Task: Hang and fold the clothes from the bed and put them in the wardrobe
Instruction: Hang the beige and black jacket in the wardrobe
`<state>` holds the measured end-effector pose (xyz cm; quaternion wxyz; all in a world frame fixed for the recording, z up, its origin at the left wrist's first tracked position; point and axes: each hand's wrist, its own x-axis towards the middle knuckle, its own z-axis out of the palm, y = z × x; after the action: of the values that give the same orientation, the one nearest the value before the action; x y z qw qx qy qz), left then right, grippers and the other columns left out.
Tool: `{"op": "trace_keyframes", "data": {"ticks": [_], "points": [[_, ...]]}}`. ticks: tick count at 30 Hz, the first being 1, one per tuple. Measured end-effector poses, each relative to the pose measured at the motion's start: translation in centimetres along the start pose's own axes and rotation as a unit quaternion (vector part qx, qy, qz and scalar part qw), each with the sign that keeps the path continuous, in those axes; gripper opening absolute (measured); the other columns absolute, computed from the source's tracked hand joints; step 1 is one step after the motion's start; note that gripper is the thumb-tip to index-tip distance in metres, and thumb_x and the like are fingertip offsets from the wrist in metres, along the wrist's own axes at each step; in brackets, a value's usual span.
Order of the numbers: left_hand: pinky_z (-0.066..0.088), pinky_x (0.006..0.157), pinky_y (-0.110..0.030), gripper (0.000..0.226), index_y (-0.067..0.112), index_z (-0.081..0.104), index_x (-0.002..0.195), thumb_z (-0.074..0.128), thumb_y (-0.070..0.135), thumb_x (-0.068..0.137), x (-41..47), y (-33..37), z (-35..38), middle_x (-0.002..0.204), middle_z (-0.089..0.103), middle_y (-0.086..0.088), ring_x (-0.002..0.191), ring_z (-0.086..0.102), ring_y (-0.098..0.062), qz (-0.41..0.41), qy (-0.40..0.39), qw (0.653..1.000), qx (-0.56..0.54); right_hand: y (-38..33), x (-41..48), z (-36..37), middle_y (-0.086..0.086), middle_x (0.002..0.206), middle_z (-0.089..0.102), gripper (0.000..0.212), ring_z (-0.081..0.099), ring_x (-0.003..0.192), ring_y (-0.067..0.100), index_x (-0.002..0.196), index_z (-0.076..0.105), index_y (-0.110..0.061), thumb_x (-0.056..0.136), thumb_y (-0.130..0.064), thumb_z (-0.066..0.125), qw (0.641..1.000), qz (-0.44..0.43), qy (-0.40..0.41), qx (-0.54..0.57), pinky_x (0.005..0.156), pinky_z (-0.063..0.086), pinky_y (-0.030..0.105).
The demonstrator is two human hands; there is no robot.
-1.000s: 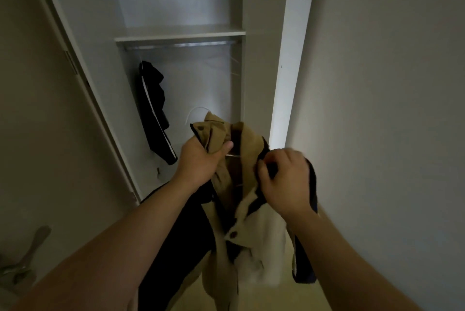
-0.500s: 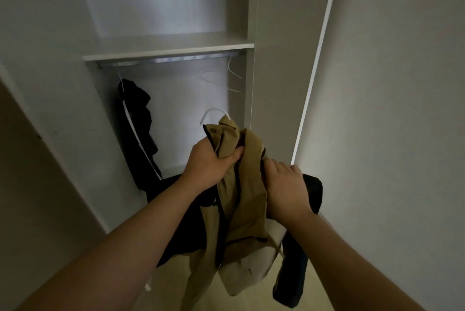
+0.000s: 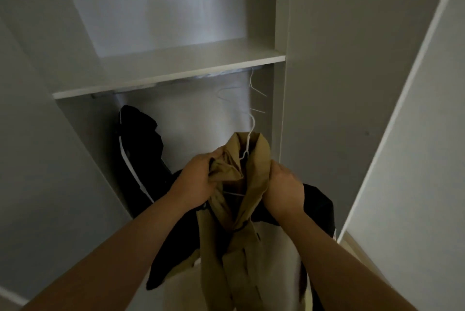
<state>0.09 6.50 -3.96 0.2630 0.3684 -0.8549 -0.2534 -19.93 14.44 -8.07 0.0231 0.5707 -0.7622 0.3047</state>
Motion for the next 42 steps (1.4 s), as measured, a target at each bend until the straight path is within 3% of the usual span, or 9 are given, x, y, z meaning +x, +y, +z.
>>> {"op": "trace_keyframes", "data": {"ticks": [2,6,8,12,15,18,22,34,42], "points": [[0.035,0.117,-0.031,0.066,0.025,0.043,0.151,0.068,0.008,0.093,1.6,-2.0,0.6,0.150,0.044,0.001,0.135,0.043,-0.013,0.002,0.101,0.991,0.084,-0.4,3.6,1.5,0.004,0.100,0.065,0.015,0.064,0.087,0.024,0.109,0.059,-0.016,0.101,-0.027,0.051,0.999,0.035,0.005,0.028,0.070,0.046,0.031],[0.051,0.092,-0.034,0.042,0.021,0.060,0.129,0.067,0.011,0.089,3.1,-6.9,2.8,0.121,0.046,0.004,0.106,0.053,-0.016,-0.007,0.258,0.964,0.057,-0.7,9.1,4.6,0.007,0.095,0.066,0.013,0.065,0.083,0.028,0.105,0.060,-0.012,0.099,-0.022,0.056,0.997,0.055,0.030,0.051,0.068,0.044,0.033],[0.052,0.084,-0.037,0.027,0.027,0.059,0.113,0.063,0.026,0.086,4.7,-9.9,3.4,0.109,0.052,0.008,0.095,0.056,-0.012,-0.032,0.172,0.984,0.017,-0.9,11.5,6.3,0.009,0.089,0.066,0.010,0.064,0.076,0.029,0.099,0.062,-0.009,0.098,-0.018,0.059,0.997,0.045,0.049,0.037,0.065,0.038,0.032],[0.053,0.095,-0.035,0.056,0.036,0.049,0.121,0.082,0.038,0.075,10.8,-15.8,2.0,0.114,0.062,0.013,0.105,0.062,-0.006,-0.044,-0.259,0.965,0.020,-2.1,15.8,9.9,0.012,0.080,0.067,0.007,0.063,0.072,0.031,0.091,0.066,-0.005,0.090,-0.011,0.067,0.996,0.035,0.078,0.006,0.067,0.036,0.032],[0.056,0.095,-0.039,0.060,0.032,0.060,0.113,0.085,0.040,0.059,17.2,-19.2,-1.1,0.101,0.072,0.007,0.096,0.070,-0.015,-0.131,-0.342,0.927,-0.081,-3.3,18.8,12.3,0.008,0.080,0.066,0.005,0.062,0.072,0.027,0.090,0.065,-0.009,0.091,-0.014,0.064,0.995,0.069,0.068,-0.015,0.070,0.034,0.031],[0.059,0.087,-0.048,0.034,0.031,0.069,0.090,0.081,0.012,0.065,22.7,-22.0,-2.5,0.093,0.075,0.001,0.086,0.072,-0.021,-0.181,-0.189,0.952,-0.157,-3.7,21.5,14.3,0.007,0.080,0.064,0.004,0.057,0.071,0.024,0.091,0.063,-0.010,0.090,-0.013,0.062,0.993,0.102,0.065,-0.002,0.077,0.043,0.036],[0.049,0.088,-0.035,0.037,0.027,0.056,0.108,0.071,0.011,0.078,27.5,-25.0,-2.3,0.115,0.058,0.000,0.107,0.056,-0.021,-0.039,0.052,0.995,0.077,-3.7,24.9,16.2,0.004,0.092,0.066,0.015,0.062,0.086,0.023,0.106,0.062,-0.014,0.092,-0.018,0.059,0.990,0.135,0.041,-0.028,0.092,0.044,0.040],[0.047,0.100,-0.048,0.043,0.021,0.051,0.137,0.062,0.023,0.095,39.2,-32.8,2.6,0.133,0.058,-0.007,0.122,0.052,-0.029,0.056,0.027,0.993,0.103,2.1,33.6,24.1,0.001,0.096,0.066,0.017,0.061,0.091,0.023,0.107,0.059,-0.018,0.098,-0.028,0.048,0.987,0.126,0.086,-0.048,0.079,0.034,0.033],[0.044,0.083,-0.035,0.039,0.011,0.059,0.114,0.061,0.037,0.086,45.2,-37.6,6.0,0.114,0.060,-0.014,0.103,0.059,-0.035,0.083,0.180,0.979,0.054,3.5,38.9,28.4,0.001,0.090,0.067,0.017,0.063,0.083,0.024,0.098,0.062,-0.018,0.097,-0.033,0.054,0.971,0.034,0.230,-0.054,0.071,0.026,0.030]]}}
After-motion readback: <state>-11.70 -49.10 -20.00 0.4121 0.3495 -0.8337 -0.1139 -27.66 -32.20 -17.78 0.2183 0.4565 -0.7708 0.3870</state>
